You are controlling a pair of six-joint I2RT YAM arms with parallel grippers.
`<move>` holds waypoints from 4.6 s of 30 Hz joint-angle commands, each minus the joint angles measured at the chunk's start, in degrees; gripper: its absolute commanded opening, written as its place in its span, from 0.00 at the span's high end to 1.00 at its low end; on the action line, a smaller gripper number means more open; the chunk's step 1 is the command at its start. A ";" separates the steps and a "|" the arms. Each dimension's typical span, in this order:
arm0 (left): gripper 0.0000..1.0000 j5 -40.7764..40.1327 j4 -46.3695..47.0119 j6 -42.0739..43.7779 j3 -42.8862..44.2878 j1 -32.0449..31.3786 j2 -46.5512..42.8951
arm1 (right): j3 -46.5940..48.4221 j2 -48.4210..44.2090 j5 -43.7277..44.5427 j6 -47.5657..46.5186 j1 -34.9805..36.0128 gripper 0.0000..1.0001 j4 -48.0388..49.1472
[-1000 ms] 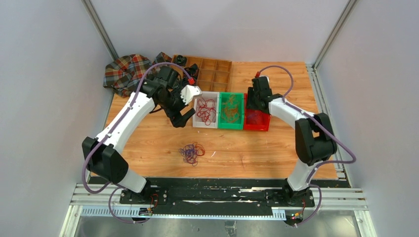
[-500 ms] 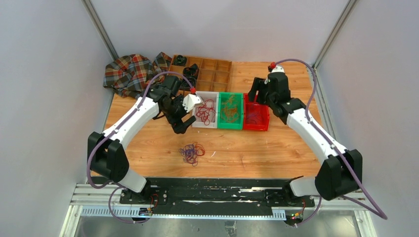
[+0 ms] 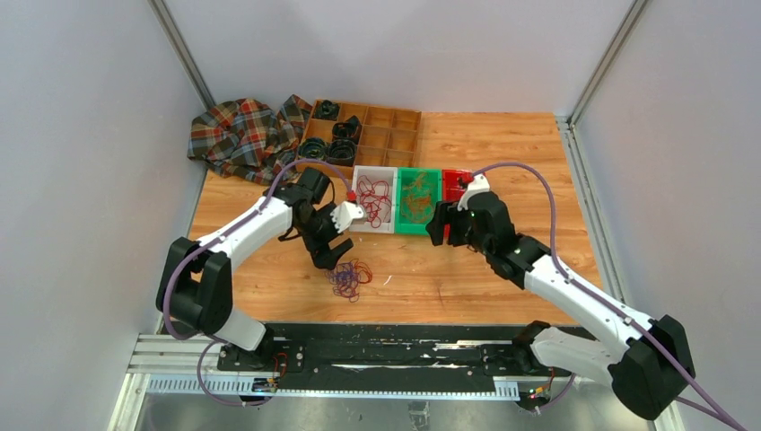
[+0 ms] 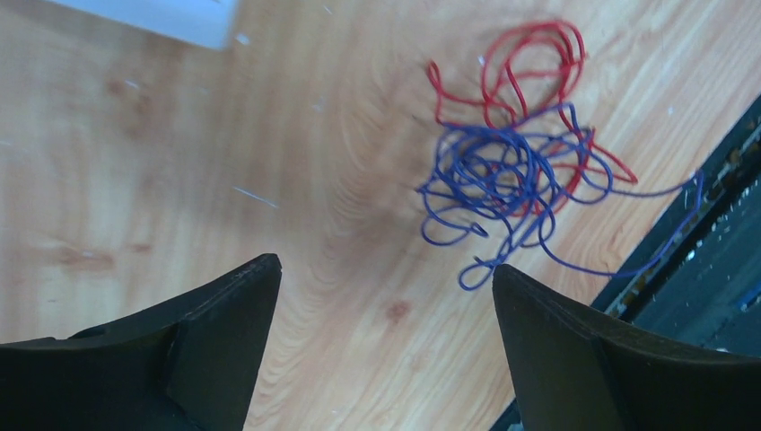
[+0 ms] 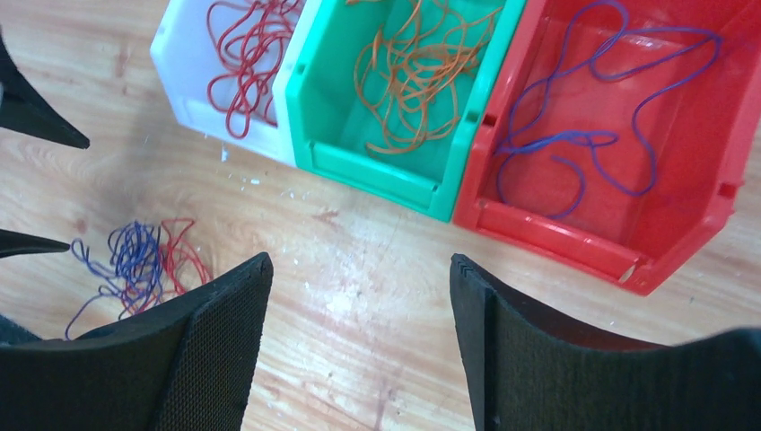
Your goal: Untangle the cables
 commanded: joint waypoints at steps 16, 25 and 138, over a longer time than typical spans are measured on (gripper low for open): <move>0.52 4.16 4.91 -2.79 -7.69 -0.09 -2.67 | -5.41 -2.92 7.63 1.62 8.60 0.47 6.84; 0.58 5.63 1.82 -0.45 -8.89 -0.90 -3.10 | -6.15 -4.68 7.94 1.34 8.62 0.49 6.17; 1.00 14.25 -20.10 -1.18 66.06 -13.90 -13.45 | 10.59 22.31 -15.99 -7.66 22.46 0.44 42.61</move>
